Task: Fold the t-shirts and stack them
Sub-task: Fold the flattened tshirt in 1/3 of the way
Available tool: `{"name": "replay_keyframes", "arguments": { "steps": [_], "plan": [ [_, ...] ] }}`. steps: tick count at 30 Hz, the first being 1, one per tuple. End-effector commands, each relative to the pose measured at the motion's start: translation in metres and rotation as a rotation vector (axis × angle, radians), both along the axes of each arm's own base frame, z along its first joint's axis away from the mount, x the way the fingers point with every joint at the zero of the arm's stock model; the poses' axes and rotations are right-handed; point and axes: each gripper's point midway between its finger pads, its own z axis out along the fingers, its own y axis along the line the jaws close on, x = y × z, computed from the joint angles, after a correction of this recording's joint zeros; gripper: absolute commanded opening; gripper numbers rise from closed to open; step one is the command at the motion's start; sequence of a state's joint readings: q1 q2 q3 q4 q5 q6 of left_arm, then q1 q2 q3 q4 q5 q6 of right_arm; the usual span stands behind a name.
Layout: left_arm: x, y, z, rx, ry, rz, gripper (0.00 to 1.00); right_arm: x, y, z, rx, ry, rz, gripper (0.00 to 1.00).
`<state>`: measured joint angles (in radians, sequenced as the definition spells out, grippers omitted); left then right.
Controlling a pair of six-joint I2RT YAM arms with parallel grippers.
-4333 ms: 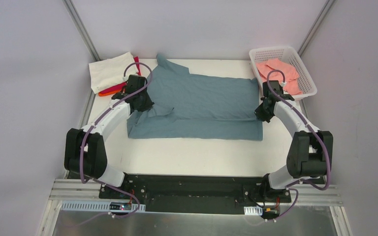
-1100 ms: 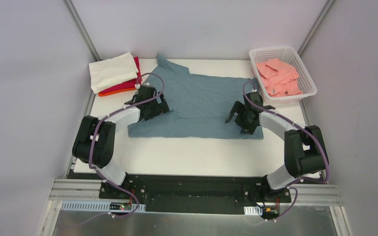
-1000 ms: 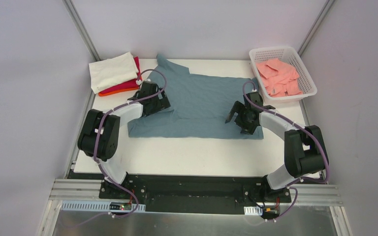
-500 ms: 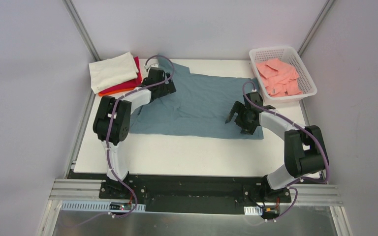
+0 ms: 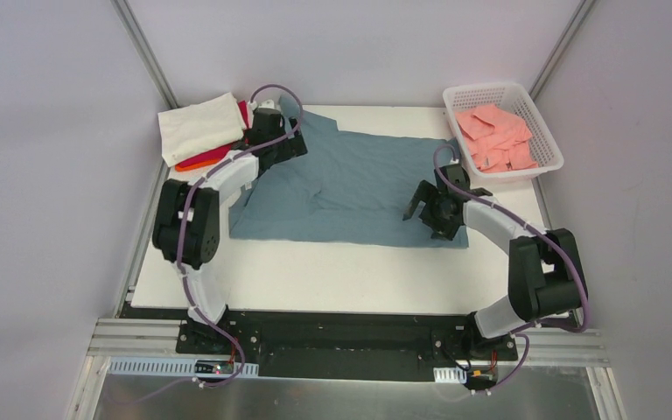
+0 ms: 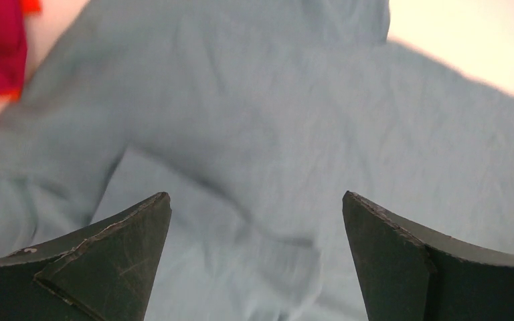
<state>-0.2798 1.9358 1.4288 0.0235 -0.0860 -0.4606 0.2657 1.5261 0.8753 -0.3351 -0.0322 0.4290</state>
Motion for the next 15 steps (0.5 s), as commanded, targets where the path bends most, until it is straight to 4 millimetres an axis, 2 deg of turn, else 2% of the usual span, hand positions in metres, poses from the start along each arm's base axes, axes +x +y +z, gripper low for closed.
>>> {"name": "replay_keyframes", "arguments": {
  "steps": [1, 3, 6, 11, 15],
  "plan": [
    [-0.066, 0.004, 0.018, -0.076, 0.046, -0.017, 1.0, 0.003, -0.005, 0.026, -0.01, -0.07, -0.001, 0.99],
    [-0.096, 0.008, -0.007, -0.088, 0.117, -0.018, 1.0, 0.004, -0.012, 0.031, -0.038, -0.097, -0.018, 0.99],
    [-0.126, 0.016, -0.032, -0.099, 0.185, 0.009, 1.0, 0.004, -0.018, 0.031, -0.064, -0.117, -0.025, 0.99],
    [-0.151, 0.033, -0.063, -0.052, 0.252, 0.06, 1.0, 0.015, -0.017, 0.019, -0.057, -0.132, -0.016, 0.99],
    [-0.168, 0.036, -0.093, -0.059, 0.345, 0.096, 1.0, 0.019, -0.019, 0.001, -0.059, -0.085, -0.027, 0.99]
  ]
}}
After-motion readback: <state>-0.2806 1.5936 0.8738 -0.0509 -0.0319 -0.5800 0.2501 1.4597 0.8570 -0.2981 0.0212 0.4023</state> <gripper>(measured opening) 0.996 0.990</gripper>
